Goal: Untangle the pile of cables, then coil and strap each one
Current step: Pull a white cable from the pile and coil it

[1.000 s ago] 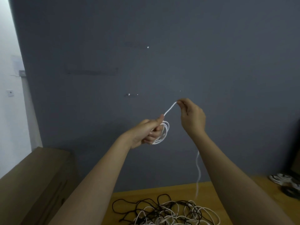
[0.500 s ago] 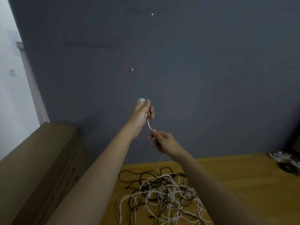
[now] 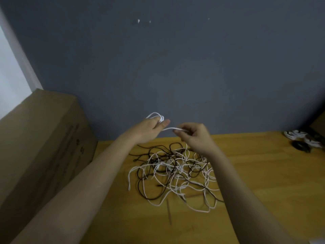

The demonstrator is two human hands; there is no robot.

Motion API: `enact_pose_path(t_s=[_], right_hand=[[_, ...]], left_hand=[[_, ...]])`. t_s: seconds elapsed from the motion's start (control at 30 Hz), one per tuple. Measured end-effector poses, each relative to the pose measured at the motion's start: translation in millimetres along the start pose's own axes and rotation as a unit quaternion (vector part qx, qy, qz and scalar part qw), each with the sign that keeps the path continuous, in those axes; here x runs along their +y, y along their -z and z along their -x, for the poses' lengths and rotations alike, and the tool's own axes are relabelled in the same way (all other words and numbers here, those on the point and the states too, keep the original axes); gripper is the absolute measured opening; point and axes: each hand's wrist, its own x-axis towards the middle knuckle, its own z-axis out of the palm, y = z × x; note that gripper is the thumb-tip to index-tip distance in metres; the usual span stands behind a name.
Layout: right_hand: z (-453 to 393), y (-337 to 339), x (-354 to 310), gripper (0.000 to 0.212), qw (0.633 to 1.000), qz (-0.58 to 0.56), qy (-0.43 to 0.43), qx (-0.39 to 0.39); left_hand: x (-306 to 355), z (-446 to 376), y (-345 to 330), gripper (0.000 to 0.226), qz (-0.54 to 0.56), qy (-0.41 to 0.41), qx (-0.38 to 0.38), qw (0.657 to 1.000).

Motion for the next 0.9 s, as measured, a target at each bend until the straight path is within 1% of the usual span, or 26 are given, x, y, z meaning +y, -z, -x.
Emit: enact_pose_path(t_s=[0.03,0.07,0.13,0.2,0.27,0.33,0.4,0.43,0.5,0.57,0.63,0.7,0.77,0.83,0.9], right_hand=[[0,5,3,0.007,1.0,0.013,0.01,0.019],[0,9,5,0.004,0.999,0.029,0.024,0.038],[0,14,10,0.007,0.995,0.047,0.053,0.065],[0,11,14,0.004,0.996,-0.005,0.05,0.08],[-1,2,20,0.01,0.992,-0.103,0.017,0.074],[1,-11,29,0.006,0.975,-0.215,-0.036,0.036],[7,-27,40,0.01,0.942,-0.323,-0.094,-0.008],[11,-36,45,0.011,0.929,-0.351,-0.114,-0.022],[20,-53,53,0.013,0.918,-0.37,-0.137,-0.049],[28,-69,59,0.023,0.92,-0.352,-0.156,-0.073],[36,-84,63,0.029,0.924,-0.329,-0.176,-0.087],[42,-96,65,0.028,0.922,-0.311,-0.209,-0.102],[48,-106,65,0.027,0.928,-0.282,-0.215,-0.118],[53,-113,63,0.027,0.949,-0.222,-0.184,-0.126],[57,-117,62,0.027,0.977,-0.109,-0.127,-0.131]], left_hand=[[2,9,-7,0.065,0.026,0.0,-0.012,1.0],[3,16,-14,0.061,0.054,-0.001,-0.025,0.998],[7,28,-24,0.054,0.138,-0.006,-0.065,0.988],[12,37,-29,0.052,0.264,-0.014,-0.119,0.957],[18,41,-28,0.049,0.381,-0.018,-0.145,0.913],[22,42,-27,0.048,0.453,-0.019,-0.149,0.879],[23,43,-30,0.046,0.515,-0.007,-0.133,0.847],[22,44,-33,0.045,0.539,0.003,-0.117,0.834],[18,46,-40,0.042,0.575,0.021,-0.082,0.814],[12,49,-46,0.038,0.594,0.031,-0.062,0.802],[6,51,-54,0.031,0.582,0.042,-0.049,0.81],[1,52,-63,0.025,0.556,0.055,-0.021,0.829],[-4,49,-68,0.022,0.538,0.077,0.006,0.839],[-7,45,-70,0.021,0.486,0.114,0.033,0.866],[-13,40,-75,0.027,0.384,0.133,0.051,0.912]])
